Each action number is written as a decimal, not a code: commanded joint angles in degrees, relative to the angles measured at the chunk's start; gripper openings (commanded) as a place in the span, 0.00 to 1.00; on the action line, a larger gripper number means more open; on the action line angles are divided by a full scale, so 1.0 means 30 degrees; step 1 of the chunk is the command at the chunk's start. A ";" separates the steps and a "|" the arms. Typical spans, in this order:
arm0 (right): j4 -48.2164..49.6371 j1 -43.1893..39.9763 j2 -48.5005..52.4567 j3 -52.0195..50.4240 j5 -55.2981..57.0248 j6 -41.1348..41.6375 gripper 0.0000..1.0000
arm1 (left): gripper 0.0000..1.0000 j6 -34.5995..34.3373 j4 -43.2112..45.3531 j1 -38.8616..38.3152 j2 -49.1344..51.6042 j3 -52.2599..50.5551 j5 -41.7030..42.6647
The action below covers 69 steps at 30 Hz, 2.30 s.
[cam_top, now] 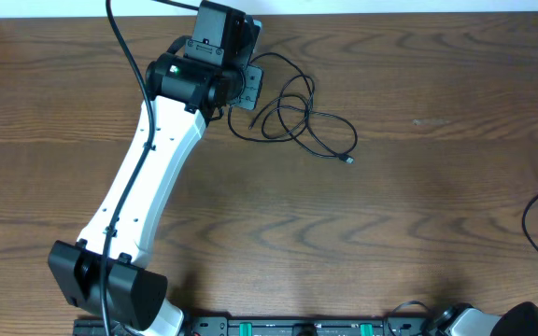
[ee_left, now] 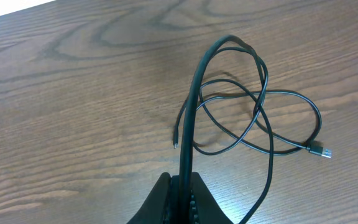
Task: Untangle cables
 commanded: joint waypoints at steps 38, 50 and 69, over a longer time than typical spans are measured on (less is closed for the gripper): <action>-0.0270 -0.0962 0.4430 -1.1482 -0.1384 0.7213 0.80 | 0.08 0.0051 -0.0131 0.0044 -0.0036 -0.0138 0.0109; 0.2878 0.7563 0.0117 -0.9923 -0.0933 0.2353 0.84 | 0.11 0.0051 0.0168 0.0044 -0.0036 -0.0138 0.0102; 0.2361 2.2265 0.3220 -0.9879 -0.0138 -0.1639 0.92 | 0.13 -0.0393 0.1661 0.0044 0.0415 -0.1537 0.0415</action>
